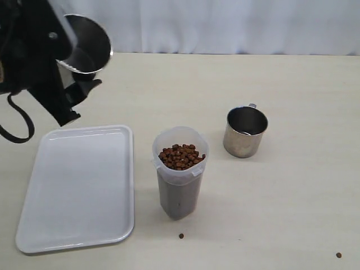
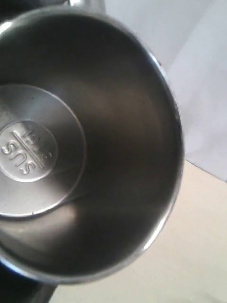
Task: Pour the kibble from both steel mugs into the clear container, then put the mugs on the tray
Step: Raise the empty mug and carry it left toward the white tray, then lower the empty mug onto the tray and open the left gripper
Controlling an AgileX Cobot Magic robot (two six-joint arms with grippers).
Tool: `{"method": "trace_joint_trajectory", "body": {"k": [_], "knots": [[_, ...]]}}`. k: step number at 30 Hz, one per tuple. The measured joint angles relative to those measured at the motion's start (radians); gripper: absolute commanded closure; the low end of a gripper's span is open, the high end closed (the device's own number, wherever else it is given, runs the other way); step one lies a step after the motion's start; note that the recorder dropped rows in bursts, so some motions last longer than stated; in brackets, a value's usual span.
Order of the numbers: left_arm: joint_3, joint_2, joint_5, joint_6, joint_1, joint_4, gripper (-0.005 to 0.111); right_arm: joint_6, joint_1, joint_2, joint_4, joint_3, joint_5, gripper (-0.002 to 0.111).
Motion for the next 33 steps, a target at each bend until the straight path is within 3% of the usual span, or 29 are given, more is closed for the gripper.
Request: {"method": "trace_joint_trajectory", "body": {"k": [4, 7, 13, 21, 27, 33], "knots": [[0.117, 0.095, -0.23, -0.053, 0.151, -0.051, 0.107, 0.0, 0.0, 0.0, 0.0, 0.0, 0.0, 0.103], [0.158, 0.19, -0.393, -0.153, 0.198, -0.008, 0.107, 0.0, 0.0, 0.0, 0.0, 0.0, 0.0, 0.103], [0.166, 0.408, -0.552, -0.291, 0.21, 0.124, 0.107, 0.0, 0.0, 0.0, 0.0, 0.0, 0.0, 0.103], [0.164, 0.594, -0.732, -0.287, 0.21, 0.113, 0.104, 0.0, 0.0, 0.0, 0.0, 0.0, 0.0, 0.103], [0.16, 0.648, -0.745, -0.264, 0.213, 0.018, 0.076, 0.0, 0.0, 0.0, 0.0, 0.0, 0.0, 0.103], [0.16, 0.669, -0.737, -0.261, 0.217, -0.002, 0.033, 0.0, 0.0, 0.0, 0.0, 0.0, 0.0, 0.103]]}}
